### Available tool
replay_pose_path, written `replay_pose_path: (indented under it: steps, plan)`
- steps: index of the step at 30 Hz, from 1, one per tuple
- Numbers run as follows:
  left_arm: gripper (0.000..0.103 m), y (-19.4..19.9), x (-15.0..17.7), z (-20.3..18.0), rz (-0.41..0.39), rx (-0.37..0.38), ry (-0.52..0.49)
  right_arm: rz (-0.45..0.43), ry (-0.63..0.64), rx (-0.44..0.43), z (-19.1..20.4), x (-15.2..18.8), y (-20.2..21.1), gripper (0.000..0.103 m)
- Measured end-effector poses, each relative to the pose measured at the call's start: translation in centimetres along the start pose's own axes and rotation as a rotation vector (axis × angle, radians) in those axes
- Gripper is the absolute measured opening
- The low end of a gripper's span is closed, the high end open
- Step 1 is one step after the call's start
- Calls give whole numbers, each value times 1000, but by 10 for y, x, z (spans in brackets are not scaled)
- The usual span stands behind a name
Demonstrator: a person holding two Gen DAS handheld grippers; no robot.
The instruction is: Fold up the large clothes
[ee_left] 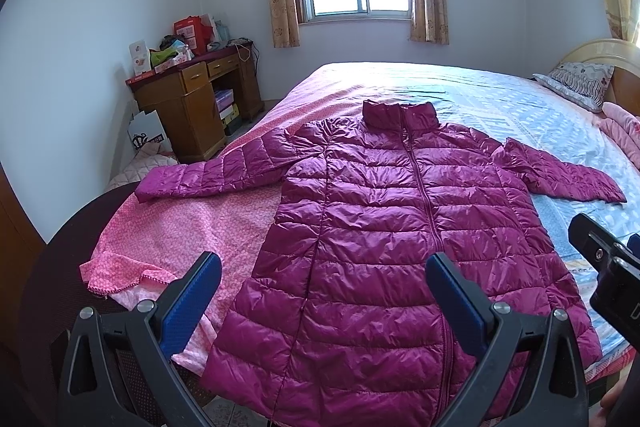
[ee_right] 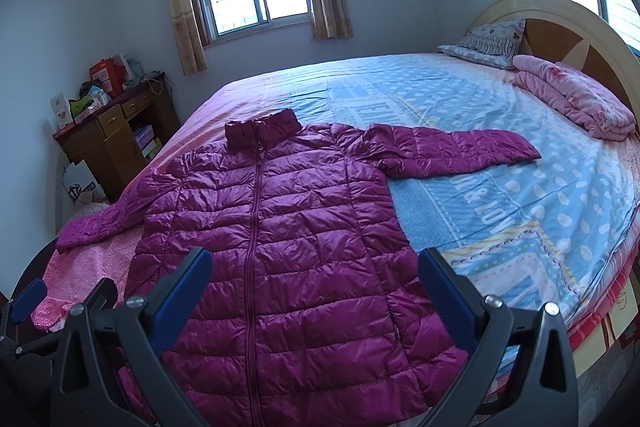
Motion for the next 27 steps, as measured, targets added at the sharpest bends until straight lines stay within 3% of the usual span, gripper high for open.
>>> replay_pose_path:
  steps: [10,15,22,24,27]
  plan:
    - [102,-29,-9,1,37,16,9,49,-58,-73,-15,-3,-26,103]
    - [102,-62,-24,5,79,27,32,43,-32,-78,-27,-25,-46,103]
    - [102,-116,-52,8,88,-58,-18,76,-82,-62,-76,-62,-91,103]
    - [102,-133,-60,11,98,-67,-24,87,-146,-59,-102,-68,-105,100]
    - [102,-160,-72,17,104,-52,-21,108,-249,-41,-142,-74,-125,84]
Point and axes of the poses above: each gripper's, at about its wrist camera, not at the fingertips, and y roughly against the way its jaws point, z to its left, x to its underside, the point moved 1 cm from there along -y, roughly the way its jaws point, and after that the axes turned 5 degrees about x, right-handed, at the moved point
